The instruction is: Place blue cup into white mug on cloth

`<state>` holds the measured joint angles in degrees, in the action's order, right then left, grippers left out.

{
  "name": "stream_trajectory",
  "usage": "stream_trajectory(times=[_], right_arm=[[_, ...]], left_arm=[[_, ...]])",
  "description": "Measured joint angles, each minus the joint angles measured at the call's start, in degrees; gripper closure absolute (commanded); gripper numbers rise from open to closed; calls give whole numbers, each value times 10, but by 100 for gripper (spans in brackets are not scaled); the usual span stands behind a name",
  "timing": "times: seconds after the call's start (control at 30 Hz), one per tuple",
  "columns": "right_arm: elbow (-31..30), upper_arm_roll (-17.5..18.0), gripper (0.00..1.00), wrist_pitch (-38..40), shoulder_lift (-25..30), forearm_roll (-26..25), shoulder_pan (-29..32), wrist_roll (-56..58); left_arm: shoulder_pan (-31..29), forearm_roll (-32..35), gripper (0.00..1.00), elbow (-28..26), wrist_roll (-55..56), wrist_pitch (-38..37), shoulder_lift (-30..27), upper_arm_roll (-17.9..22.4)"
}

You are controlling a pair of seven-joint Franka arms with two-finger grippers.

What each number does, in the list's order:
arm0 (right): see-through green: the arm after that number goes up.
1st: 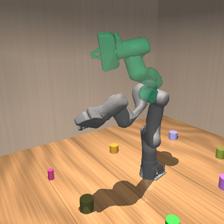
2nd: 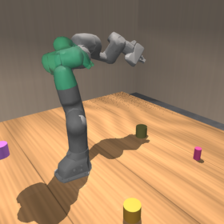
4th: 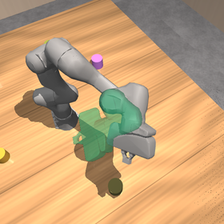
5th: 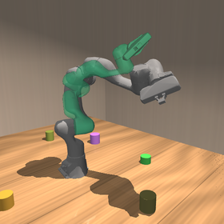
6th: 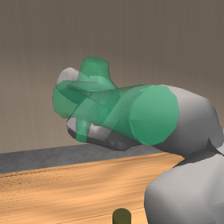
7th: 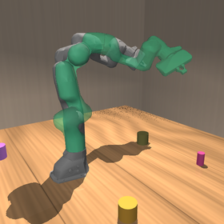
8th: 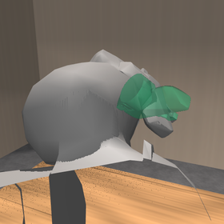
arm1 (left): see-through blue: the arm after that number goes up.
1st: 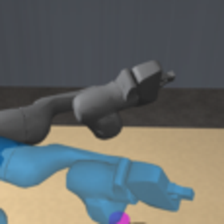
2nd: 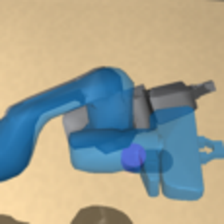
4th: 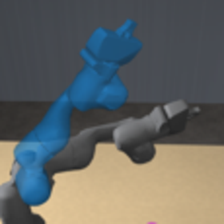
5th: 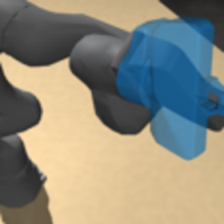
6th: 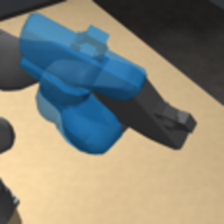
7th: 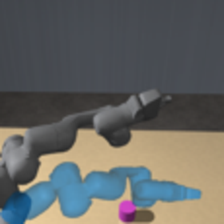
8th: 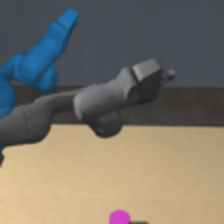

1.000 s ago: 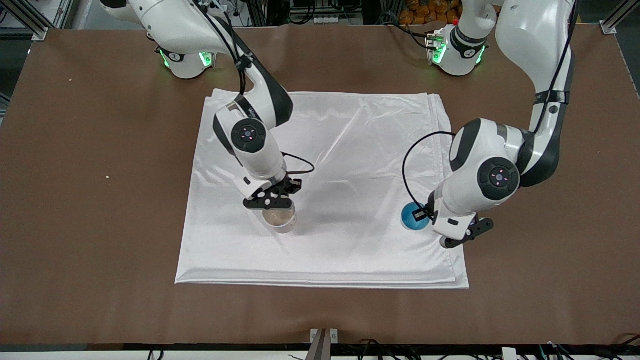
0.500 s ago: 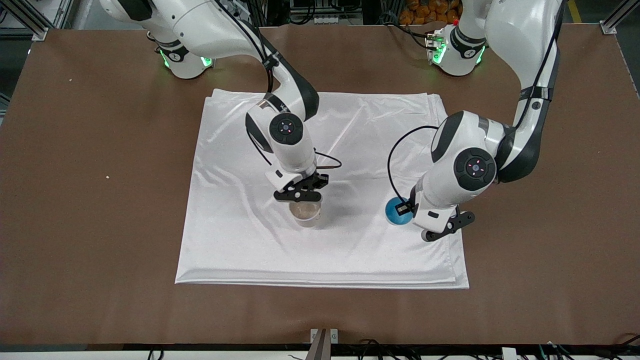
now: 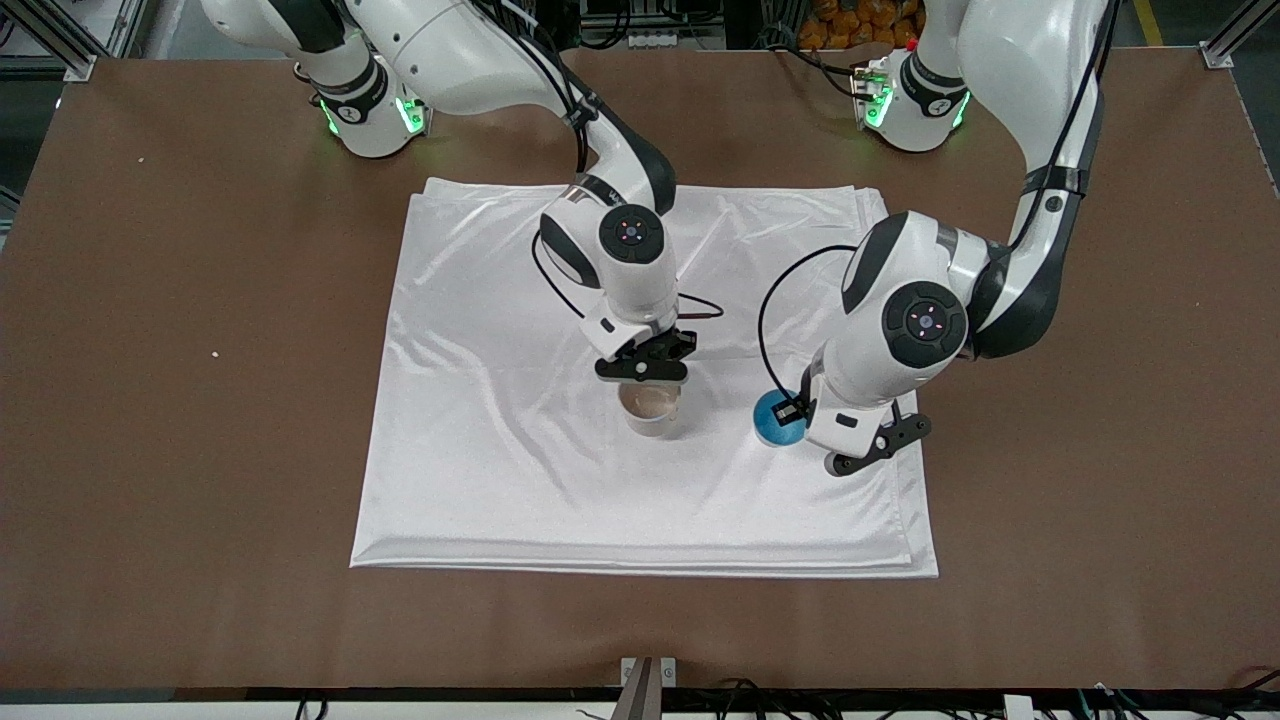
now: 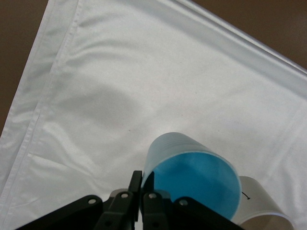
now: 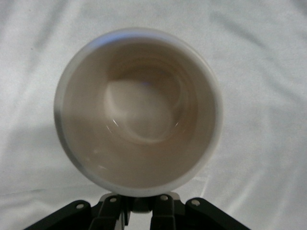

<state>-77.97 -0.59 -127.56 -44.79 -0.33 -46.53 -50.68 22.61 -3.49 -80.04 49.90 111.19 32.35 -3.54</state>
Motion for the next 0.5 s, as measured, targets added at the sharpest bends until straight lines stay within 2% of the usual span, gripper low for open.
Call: stream_trajectory(times=[0.07, 0.13, 0.2, 0.23, 0.27, 0.3, 0.33, 0.5], right_arm=[[2, 0, 100, 0, -6, -5, -3, -2], [3, 0, 78, 0, -13, -8, -5, -3], [4, 0, 73, -1, -18, -10, -5, -3], [4, -1, 65, -1, -20, -11, -5, -3], [5, -1, 45, -1, -22, -13, -5, -3], [5, -2, 10, -1, -23, -15, -5, -3], [6, -2, 0, -1, -24, -19, -5, -3], [9, -5, 0, 0, -24, -23, -5, -3]], left_arm=[[0, 0, 100, 0, 0, 0, 0, 0], [0, 0, 100, 0, 0, 0, 0, 0], [0, 0, 100, 0, 0, 0, 0, 0], [0, 0, 100, 0, 0, 0, 0, 0], [0, 0, 100, 0, 0, 0, 0, 0], [0, 0, 100, 0, 0, 0, 0, 0], [0, 0, 100, 0, 0, 0, 0, 0], [0, 0, 100, 0, 0, 0, 0, 0]])
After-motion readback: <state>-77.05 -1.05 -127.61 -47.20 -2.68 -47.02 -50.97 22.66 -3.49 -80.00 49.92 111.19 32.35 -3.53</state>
